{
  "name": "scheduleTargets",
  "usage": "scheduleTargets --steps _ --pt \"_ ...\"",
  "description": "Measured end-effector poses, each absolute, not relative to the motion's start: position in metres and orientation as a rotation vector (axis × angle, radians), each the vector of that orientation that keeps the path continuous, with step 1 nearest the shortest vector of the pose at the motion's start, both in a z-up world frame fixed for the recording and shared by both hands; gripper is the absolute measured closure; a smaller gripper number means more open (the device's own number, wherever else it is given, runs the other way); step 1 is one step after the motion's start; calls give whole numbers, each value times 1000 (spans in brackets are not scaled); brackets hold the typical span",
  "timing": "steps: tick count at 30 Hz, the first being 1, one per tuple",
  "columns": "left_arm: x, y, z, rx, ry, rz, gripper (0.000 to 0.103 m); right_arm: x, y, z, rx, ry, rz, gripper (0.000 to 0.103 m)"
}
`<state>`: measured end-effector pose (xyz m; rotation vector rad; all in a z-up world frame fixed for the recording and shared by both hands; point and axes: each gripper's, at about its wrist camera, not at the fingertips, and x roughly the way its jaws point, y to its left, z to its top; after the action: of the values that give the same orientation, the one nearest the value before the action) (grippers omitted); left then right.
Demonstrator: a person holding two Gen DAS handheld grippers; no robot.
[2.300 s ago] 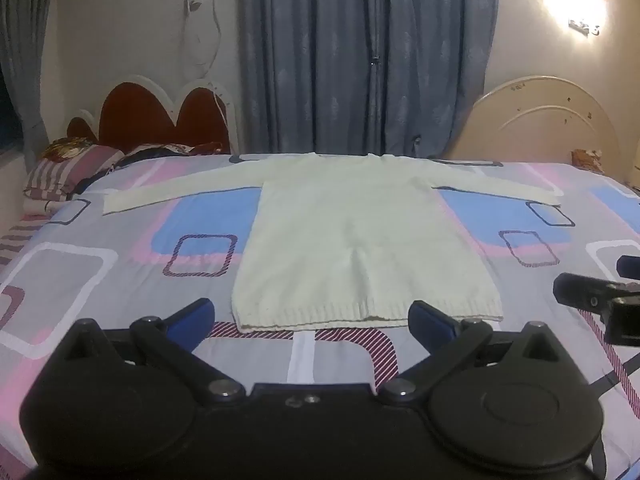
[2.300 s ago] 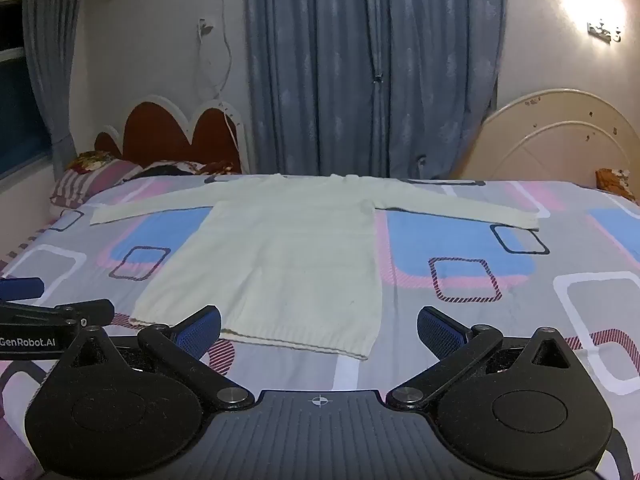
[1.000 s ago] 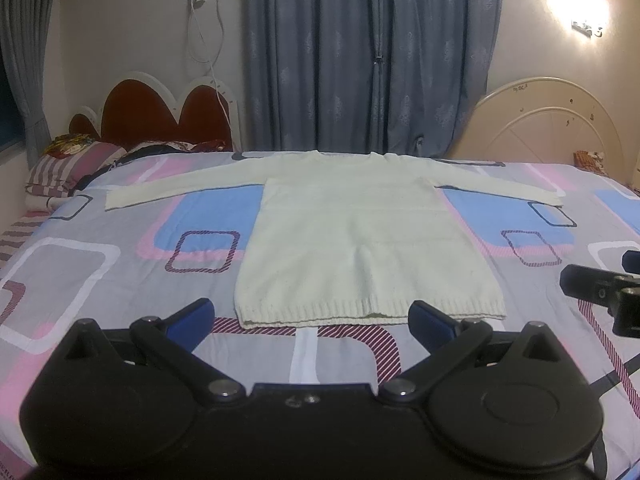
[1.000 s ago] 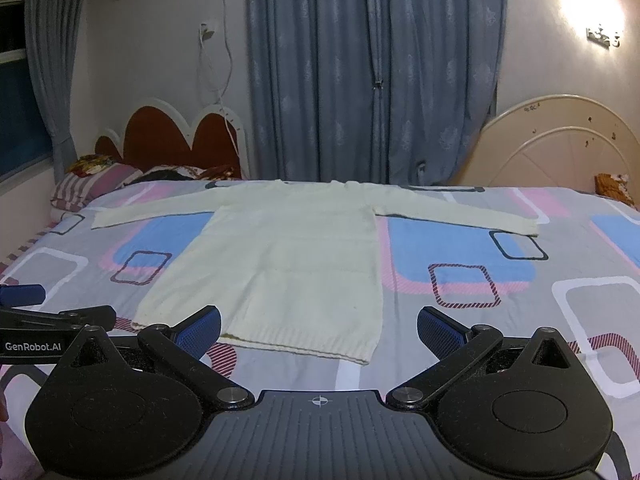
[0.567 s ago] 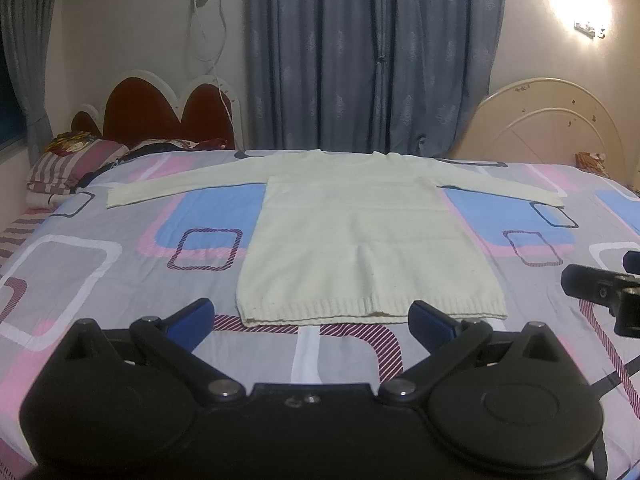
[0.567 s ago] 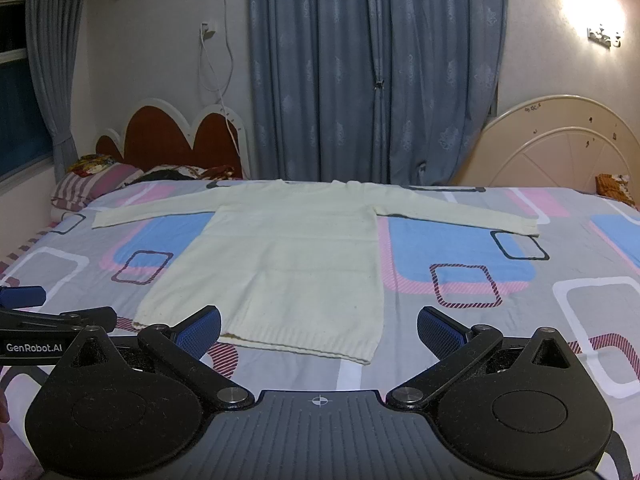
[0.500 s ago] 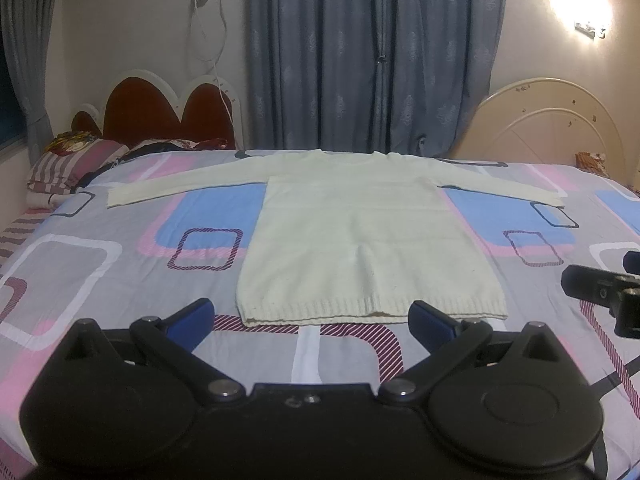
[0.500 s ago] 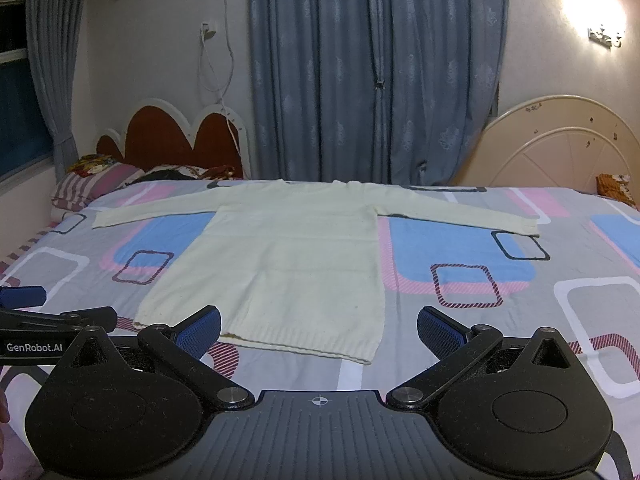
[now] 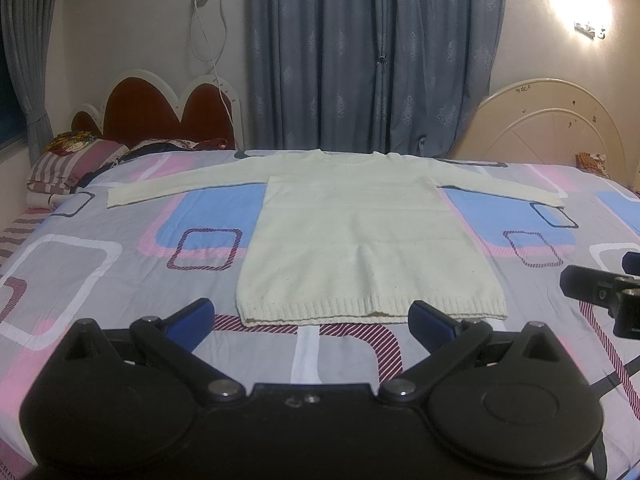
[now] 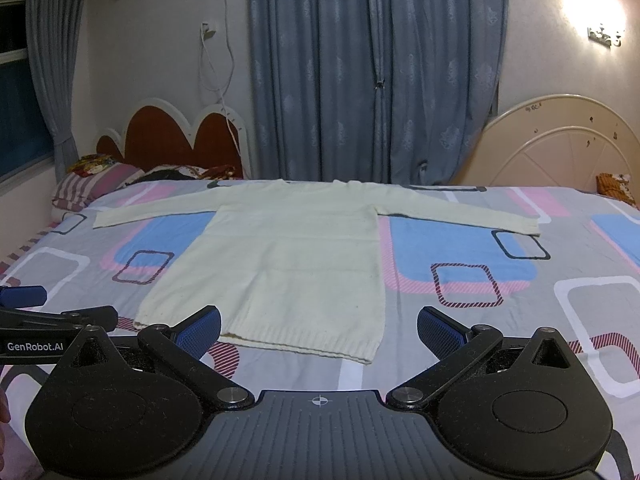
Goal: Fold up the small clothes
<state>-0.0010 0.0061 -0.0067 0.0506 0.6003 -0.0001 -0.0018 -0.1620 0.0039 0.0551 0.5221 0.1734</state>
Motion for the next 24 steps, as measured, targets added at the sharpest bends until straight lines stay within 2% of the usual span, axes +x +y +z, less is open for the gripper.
scheduleTargets --steps 24 --pt "-3 7 -8 65 604 -1 0 -2 -161 3 67 525 182 0"
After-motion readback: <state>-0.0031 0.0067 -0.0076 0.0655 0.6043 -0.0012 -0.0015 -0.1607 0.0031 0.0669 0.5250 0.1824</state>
